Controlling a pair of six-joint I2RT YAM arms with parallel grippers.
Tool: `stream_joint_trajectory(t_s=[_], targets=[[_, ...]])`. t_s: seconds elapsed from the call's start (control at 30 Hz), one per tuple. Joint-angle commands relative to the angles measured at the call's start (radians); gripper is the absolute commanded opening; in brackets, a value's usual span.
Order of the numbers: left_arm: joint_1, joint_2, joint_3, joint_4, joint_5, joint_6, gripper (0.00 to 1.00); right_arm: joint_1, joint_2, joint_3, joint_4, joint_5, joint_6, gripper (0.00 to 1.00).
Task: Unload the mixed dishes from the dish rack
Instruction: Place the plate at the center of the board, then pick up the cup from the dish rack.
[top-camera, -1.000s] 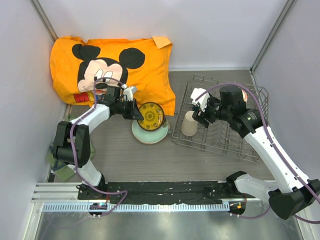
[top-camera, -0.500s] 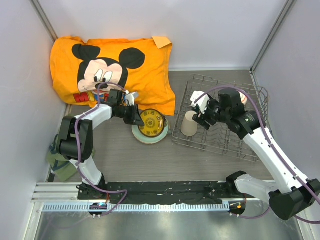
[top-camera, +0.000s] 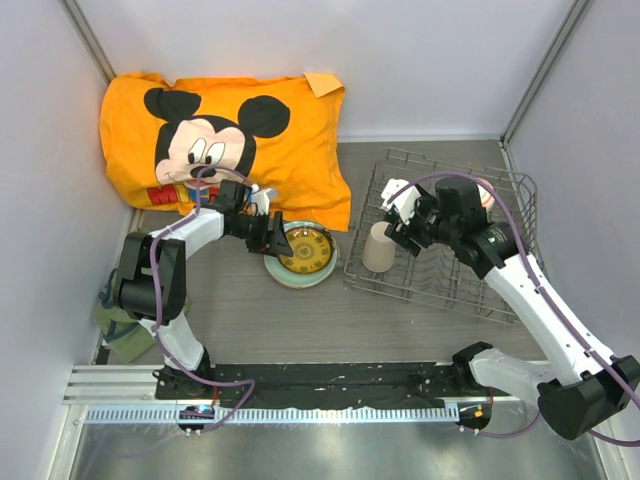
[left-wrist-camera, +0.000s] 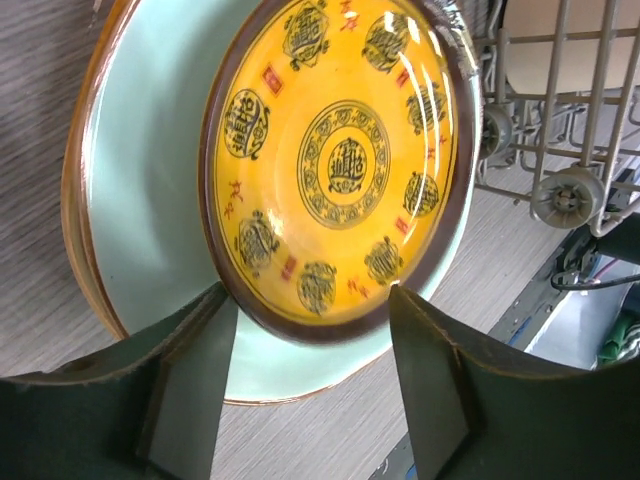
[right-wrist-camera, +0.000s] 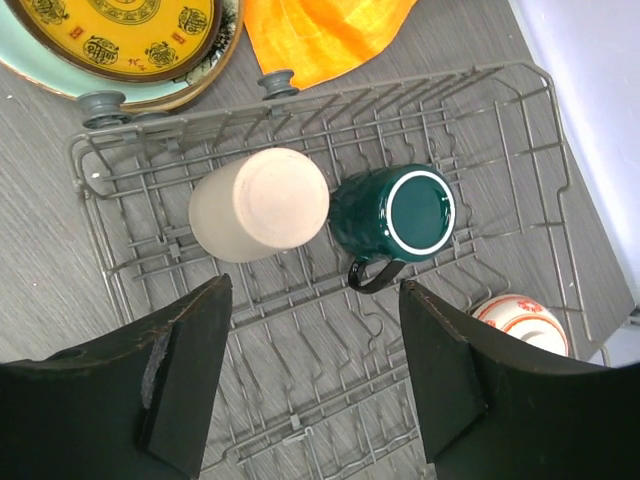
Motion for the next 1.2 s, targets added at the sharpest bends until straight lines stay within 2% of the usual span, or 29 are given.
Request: stream_joint_trajectory(t_s=[0.0, 0.43, 0.67, 0.77, 0.97, 1.17], targets=[[0.003, -0.033, 0.017, -0.024, -0.028, 0.035, 0.68, 0.003, 0.034, 0.004, 0.047, 0.056, 0.043, 0.79], [0.003, -0.127, 0.014, -0.065, -0.162, 0.098, 0.79, 0.003, 0.127, -0.007, 0.073, 0.01, 0.078, 0.93], [0.003, -0.173, 0.02, -0.064, -0.189, 0.106, 0.87, 0.003, 0.206, -0.01, 0.089, -0.042, 0.084, 0.99], [0.003, -0.185, 0.02, -0.068, -0.199, 0.112, 0.93, 0.003, 0.235, -0.016, 0.109, -0.048, 0.079, 0.99], [0.004, -0.205, 0.019, -0.064, -0.219, 0.118, 0.99, 0.003, 0.285, -0.019, 0.123, -0.059, 0.064, 1.0], [0.003, -0.213, 0.017, -0.056, -0.219, 0.116, 1.0, 0.003, 0.336, -0.01, 0.126, -0.07, 0.044, 1.0]])
